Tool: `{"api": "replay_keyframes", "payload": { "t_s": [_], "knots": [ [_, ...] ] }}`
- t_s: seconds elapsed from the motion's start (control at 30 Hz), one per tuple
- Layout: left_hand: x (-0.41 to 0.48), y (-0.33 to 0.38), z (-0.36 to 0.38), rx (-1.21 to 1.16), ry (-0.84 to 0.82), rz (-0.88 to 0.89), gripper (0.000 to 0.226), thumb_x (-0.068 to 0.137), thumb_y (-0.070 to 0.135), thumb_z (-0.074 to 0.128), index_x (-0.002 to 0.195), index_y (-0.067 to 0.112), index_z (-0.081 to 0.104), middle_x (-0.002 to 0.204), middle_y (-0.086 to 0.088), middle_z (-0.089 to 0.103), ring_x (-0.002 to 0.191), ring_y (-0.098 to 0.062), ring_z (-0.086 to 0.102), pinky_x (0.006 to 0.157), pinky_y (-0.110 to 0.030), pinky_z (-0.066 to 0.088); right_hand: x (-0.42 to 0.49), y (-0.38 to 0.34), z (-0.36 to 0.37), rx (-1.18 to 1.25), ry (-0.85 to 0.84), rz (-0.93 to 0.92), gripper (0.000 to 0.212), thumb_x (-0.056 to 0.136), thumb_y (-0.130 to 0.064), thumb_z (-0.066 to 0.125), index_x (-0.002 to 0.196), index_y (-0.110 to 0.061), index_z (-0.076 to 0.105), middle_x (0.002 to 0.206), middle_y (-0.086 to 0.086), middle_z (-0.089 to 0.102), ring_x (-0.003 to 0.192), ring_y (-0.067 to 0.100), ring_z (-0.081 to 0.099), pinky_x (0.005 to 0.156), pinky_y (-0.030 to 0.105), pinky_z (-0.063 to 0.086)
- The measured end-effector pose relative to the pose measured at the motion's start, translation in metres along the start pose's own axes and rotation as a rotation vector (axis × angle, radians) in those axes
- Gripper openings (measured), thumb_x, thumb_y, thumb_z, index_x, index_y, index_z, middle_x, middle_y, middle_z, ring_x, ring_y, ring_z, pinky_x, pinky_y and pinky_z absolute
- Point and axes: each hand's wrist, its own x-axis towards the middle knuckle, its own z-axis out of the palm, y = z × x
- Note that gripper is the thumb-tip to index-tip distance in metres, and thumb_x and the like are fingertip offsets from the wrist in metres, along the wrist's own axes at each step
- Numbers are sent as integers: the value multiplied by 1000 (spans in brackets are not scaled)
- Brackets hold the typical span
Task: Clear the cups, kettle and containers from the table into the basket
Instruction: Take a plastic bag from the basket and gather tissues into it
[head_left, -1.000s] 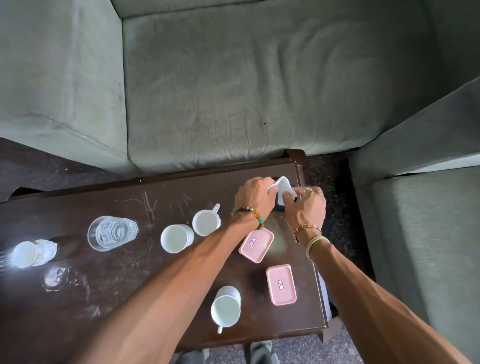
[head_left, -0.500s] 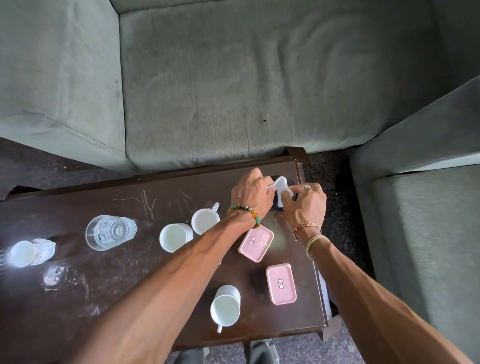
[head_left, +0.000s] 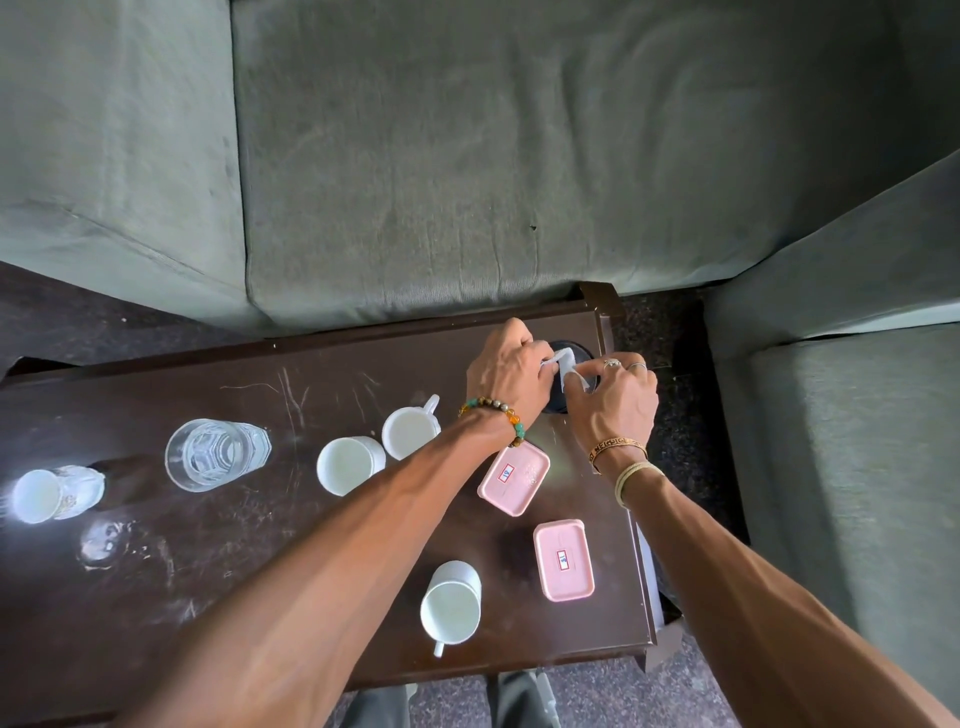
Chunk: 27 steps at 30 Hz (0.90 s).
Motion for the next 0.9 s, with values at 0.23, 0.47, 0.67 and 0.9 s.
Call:
{"api": "replay_keyframes", "payload": {
  "t_s": [0.23,0.47,0.67,0.9],
  "knots": [
    [4,-2,-3,-45,12,37,13,89,30,62,96,21,69,101,1,51,91,-19,51,62,-30,45,3,-2,-3,24,55,-33,22,87,-35,60,95,-23,76,115,4,58,102,27,50,91,41,44],
    [0,3,2,-80,9,-4,16,87,30,64,102,23,65,105,2,50,98,-19,51,68,-35,50,0,2,2,57,47,-65,25,84,-34,65,105,-21,69,118,3,57,106,25,49,93,36,42],
    [-10,-1,-9,-91,-35,92,55,82,24,65,134,18,50,126,-3,51,115,-22,51,98,-34,45,-8,12,-6,145,40,-70,61,76,-35,72,130,-16,49,131,3,54,119,24,48,101,33,40],
    [-40,-3,-56,-47,-18,78,58,80,16,62,137,15,49,134,-5,49,121,-25,50,106,-37,39,-36,11,-49,139,29,-104,72,69,-40,73,132,-17,47,130,5,55,119,26,51,100,36,42]
  ]
}}
